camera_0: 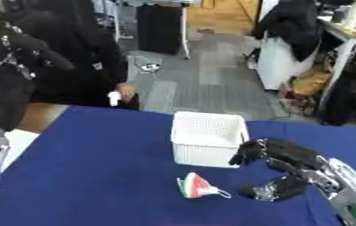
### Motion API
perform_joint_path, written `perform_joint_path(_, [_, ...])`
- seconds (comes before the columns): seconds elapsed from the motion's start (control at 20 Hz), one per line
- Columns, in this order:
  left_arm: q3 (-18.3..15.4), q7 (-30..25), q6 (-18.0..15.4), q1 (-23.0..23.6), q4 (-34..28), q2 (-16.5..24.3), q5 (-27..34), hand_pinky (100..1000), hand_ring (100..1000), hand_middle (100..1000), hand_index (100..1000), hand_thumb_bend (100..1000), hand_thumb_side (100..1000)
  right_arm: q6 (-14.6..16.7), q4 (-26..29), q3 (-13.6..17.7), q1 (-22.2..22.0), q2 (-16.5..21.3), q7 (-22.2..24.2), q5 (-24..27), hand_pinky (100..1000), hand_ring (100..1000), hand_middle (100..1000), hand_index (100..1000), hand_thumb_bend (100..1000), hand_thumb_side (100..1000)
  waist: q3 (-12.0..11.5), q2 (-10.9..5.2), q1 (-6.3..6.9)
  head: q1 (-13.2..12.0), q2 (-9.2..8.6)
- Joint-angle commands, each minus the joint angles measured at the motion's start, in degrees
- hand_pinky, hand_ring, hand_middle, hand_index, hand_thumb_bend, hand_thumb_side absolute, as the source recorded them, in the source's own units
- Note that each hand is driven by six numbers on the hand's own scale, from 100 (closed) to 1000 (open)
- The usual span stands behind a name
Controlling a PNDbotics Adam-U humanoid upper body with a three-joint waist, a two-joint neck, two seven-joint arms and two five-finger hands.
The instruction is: Pick up objects on the table and place them in the box.
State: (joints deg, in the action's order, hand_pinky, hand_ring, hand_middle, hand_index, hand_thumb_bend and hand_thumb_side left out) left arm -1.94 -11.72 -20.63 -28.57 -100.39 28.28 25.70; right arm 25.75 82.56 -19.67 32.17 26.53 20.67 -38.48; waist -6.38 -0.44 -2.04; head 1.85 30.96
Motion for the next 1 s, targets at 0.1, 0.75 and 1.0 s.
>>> perform_joint_path(0.1, [0.0, -0.4, -0.2, -1.2, -0.5, 1.5, 0.1, 608, 578, 716, 674, 124, 843, -2.0, -1.5, 0.1, 1.2, -0.8, -0.9, -2.3, 533, 561, 600, 762, 499, 1000, 0.0, -0.45, 0.23, -0.8, 0.46])
perform_joint_path(0.75, [0.3, -1.3, -0.2, -1.6, -0.4, 1.1, 0.1, 607, 577, 716, 674, 124, 844, -3.4, -12.4, 0.8, 3.6, -6.8, -5.0, -13.8, 556, 575, 621, 770, 534, 1000, -0.4, -0.34, 0.31, -0.4, 0.16])
perform_joint_path(1.0, [0.3, -1.4, -0.1, -1.7, -0.4, 0.8, 0.1, 608, 577, 717, 674, 124, 845, -3.6, -16.6, 2.0, 4.6, -9.4, -7.5, -19.3, 567, 583, 626, 770, 554, 1000, -0.6, -0.22, 0.35, 0.4, -0.25])
